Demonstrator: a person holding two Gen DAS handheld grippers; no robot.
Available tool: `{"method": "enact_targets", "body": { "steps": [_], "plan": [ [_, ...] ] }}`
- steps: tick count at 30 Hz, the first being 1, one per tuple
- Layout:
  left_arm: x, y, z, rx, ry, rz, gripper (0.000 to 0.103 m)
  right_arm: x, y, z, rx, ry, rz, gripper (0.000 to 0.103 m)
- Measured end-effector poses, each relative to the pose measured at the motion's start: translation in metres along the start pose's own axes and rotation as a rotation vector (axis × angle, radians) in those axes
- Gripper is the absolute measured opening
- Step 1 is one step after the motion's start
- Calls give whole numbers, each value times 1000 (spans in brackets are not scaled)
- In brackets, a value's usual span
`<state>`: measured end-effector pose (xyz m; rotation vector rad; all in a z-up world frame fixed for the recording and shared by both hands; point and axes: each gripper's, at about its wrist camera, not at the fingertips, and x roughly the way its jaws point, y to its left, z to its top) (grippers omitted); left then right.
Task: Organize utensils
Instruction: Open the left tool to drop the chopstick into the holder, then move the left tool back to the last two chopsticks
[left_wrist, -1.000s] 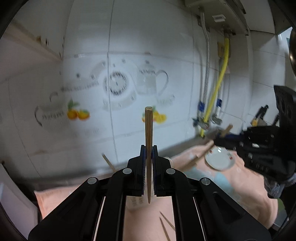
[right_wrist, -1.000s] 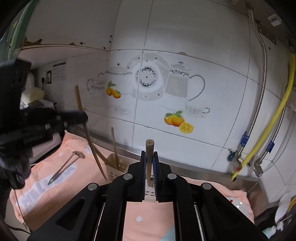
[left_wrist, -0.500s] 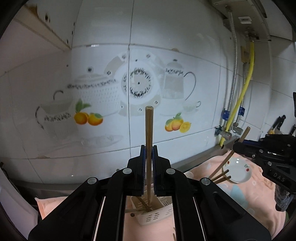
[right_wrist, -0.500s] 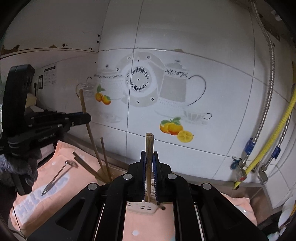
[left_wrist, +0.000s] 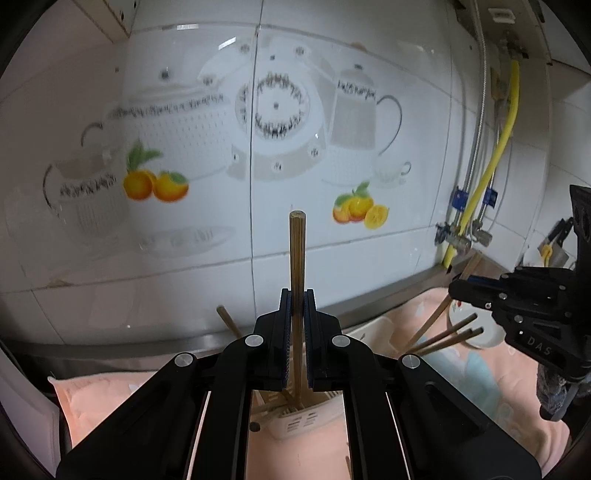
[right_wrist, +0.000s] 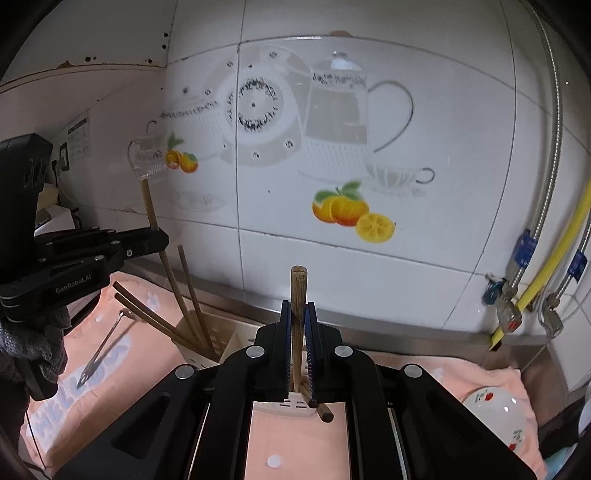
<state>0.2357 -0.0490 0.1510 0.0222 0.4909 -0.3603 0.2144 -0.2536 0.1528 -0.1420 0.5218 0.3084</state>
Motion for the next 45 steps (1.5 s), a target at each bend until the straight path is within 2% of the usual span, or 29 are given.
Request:
{"method": "enact_targets", "body": {
  "steps": [8, 9, 11, 16, 20, 31, 40, 45],
  "plan": [
    [7, 1, -8, -6, 29, 8, 10, 1, -1, -4, 10, 8, -2, 10],
    [6, 1, -8, -5, 27, 9, 12, -1, -1, -5, 11, 6, -3, 12],
    [2, -1, -8, -2, 22, 15, 26, -7, 0, -6, 11, -4, -6, 16],
    [-20, -3, -16, 8, 2, 19, 36, -31, 4, -13, 15, -35, 2, 25],
    [-39, -7, -32, 16, 2, 22, 45, -51, 13, -29, 17, -46, 25, 27],
    [-80, -16, -97, -9, 28, 19, 59, -89, 57, -103, -24, -23, 43, 30],
    [-96, -14, -156, -57, 76, 14, 64, -84, 85, -177, 17, 65, 56, 30],
    [-99, -7, -177, -79, 100, 43, 68, -76, 97, -211, 41, 110, 48, 30]
  ]
}}
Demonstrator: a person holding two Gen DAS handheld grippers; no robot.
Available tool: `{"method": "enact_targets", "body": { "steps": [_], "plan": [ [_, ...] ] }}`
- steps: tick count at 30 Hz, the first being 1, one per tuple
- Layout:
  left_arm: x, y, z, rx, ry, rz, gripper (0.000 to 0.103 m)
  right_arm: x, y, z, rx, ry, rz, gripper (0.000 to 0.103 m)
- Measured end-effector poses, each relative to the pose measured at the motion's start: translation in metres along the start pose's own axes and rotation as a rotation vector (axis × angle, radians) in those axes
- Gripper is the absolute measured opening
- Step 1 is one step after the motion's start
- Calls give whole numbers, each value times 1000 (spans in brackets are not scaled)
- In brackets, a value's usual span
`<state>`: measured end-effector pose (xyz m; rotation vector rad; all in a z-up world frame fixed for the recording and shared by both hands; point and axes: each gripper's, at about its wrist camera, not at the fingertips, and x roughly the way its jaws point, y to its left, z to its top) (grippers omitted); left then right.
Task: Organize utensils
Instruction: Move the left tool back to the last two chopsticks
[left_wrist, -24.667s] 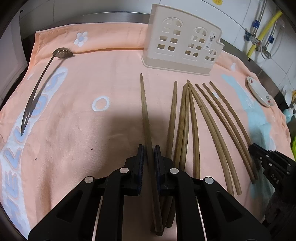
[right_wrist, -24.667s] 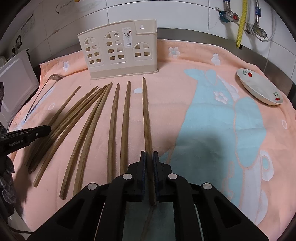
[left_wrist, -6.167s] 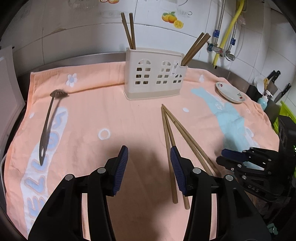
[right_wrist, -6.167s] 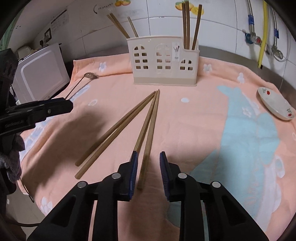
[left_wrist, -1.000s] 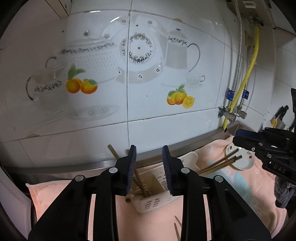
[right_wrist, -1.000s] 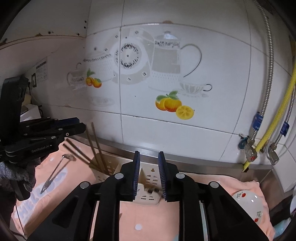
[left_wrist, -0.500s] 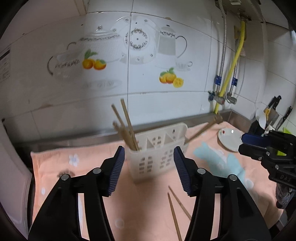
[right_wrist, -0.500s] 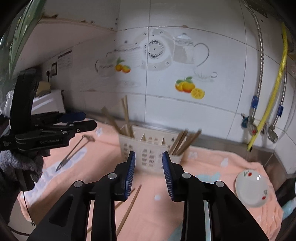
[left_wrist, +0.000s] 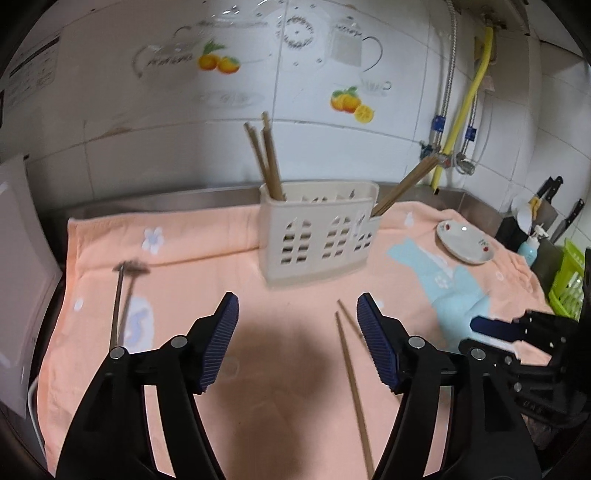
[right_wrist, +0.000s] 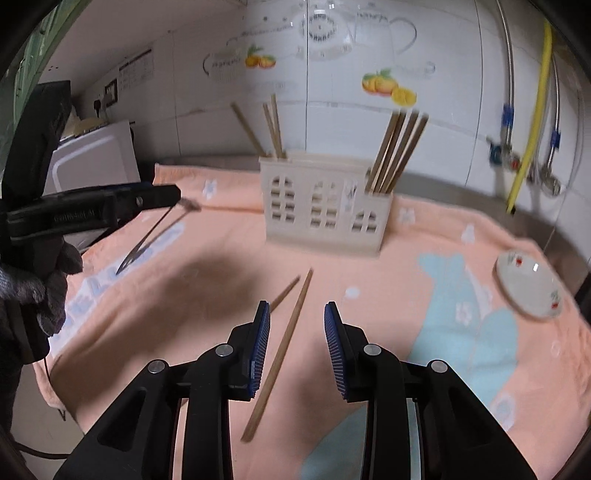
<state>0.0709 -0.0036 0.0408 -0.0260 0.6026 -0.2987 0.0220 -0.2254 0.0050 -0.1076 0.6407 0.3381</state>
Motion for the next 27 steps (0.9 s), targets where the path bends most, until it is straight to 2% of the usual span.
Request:
{"method": "enact_targets", "body": {
  "steps": [14, 27],
  "plan": [
    [1, 15, -37, -61, 43, 7, 71, 39, 21, -51, 71, 133, 37, 29],
    [7, 11, -56, -66, 82, 4, 71, 59, 21, -61, 103, 182, 43, 21]
  ]
}}
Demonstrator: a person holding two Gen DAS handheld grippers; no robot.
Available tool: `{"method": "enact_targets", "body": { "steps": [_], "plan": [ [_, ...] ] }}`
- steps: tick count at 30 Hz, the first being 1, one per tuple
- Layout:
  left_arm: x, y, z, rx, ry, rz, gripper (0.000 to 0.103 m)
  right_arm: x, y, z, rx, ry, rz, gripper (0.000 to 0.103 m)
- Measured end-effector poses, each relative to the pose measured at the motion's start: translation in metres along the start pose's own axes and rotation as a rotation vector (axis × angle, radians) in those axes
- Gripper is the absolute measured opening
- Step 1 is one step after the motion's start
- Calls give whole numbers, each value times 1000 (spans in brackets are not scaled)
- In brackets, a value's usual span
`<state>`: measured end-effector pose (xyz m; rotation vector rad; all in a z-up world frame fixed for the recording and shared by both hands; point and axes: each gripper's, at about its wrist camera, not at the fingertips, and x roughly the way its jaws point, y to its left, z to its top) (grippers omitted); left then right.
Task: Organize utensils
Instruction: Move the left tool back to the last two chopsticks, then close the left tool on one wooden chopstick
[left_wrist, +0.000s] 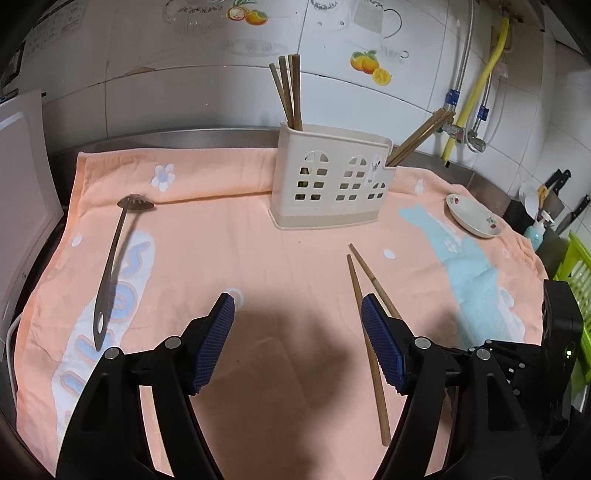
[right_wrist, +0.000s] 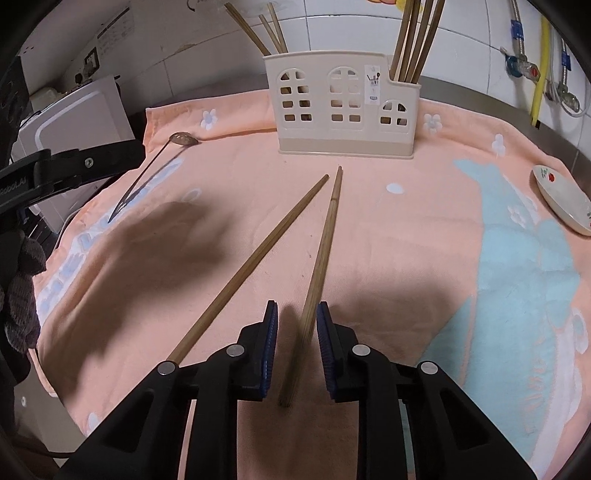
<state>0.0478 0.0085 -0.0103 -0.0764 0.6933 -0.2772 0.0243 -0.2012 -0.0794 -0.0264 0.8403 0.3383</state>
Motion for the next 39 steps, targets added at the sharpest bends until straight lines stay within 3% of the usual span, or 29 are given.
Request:
{"method": "enact_targets", "body": {
  "steps": [21, 36, 39],
  "plan": [
    [18, -10, -25, 11, 71, -24, 71, 1, -5, -2, 12, -12, -56, 8],
    [39, -45, -51, 69, 168, -127, 69, -50, -21, 11, 36, -145, -70, 7],
    [44, -51, -55, 76, 189, -136, 55, -58, -23, 13, 40, -169, -68, 7]
  ]
}}
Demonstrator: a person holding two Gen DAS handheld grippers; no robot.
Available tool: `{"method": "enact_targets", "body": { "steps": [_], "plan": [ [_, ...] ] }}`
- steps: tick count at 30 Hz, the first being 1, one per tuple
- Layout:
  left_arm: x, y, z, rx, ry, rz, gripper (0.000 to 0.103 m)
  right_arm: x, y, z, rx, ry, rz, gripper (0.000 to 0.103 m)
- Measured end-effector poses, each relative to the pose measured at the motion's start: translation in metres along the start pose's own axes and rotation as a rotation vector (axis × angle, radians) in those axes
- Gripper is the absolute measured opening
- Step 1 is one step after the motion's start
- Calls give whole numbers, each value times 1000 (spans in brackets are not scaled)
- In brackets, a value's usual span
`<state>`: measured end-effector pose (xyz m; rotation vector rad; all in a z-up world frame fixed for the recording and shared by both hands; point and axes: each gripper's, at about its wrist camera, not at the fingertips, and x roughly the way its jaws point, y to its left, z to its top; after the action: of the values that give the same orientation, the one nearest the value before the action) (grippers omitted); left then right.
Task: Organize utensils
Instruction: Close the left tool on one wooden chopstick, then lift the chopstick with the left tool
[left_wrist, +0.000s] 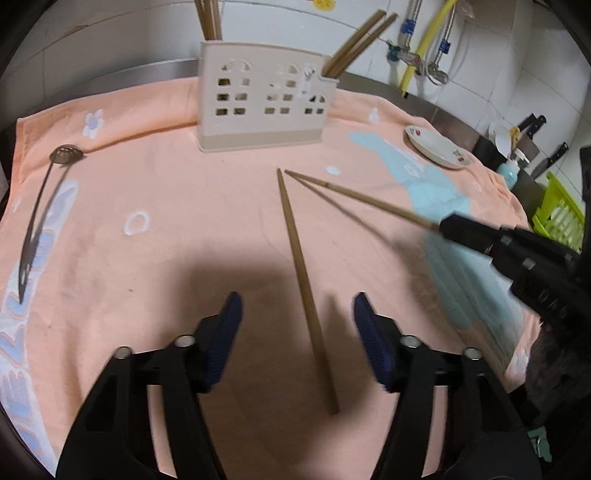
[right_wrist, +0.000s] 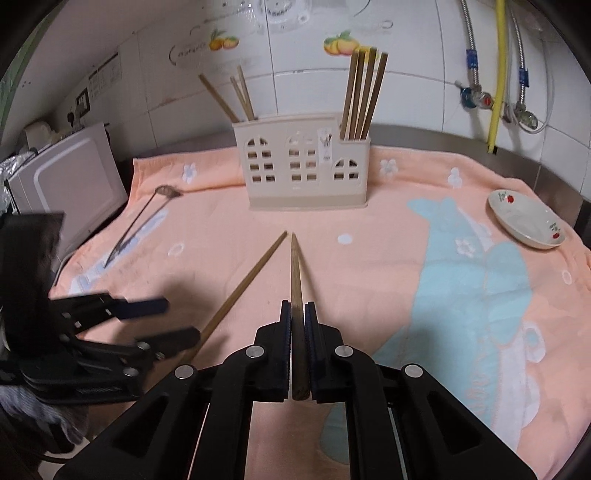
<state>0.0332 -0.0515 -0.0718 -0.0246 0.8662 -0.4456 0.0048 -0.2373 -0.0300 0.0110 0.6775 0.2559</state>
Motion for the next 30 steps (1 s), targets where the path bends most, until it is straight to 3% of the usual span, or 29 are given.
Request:
{"method": "enact_targets", "body": {
  "steps": [5, 13, 17, 24, 30],
  "plan": [
    [14, -3, -3, -7, 42, -11, 32, -8, -3, 5, 5, -28, 1, 7],
    [19, -7, -3, 8, 51, 32, 18, -14, -5, 8, 11, -46, 2, 7],
    [16, -7, -2, 9, 41, 55, 6, -19, -5, 11, 8, -57, 2, 7],
    [2, 0, 4, 4, 2, 51, 6, -28, -6, 19, -2, -87, -4, 6],
    [8, 1, 1, 7, 23, 35, 6, -24, -6, 15, 1, -70, 2, 5]
  ]
}}
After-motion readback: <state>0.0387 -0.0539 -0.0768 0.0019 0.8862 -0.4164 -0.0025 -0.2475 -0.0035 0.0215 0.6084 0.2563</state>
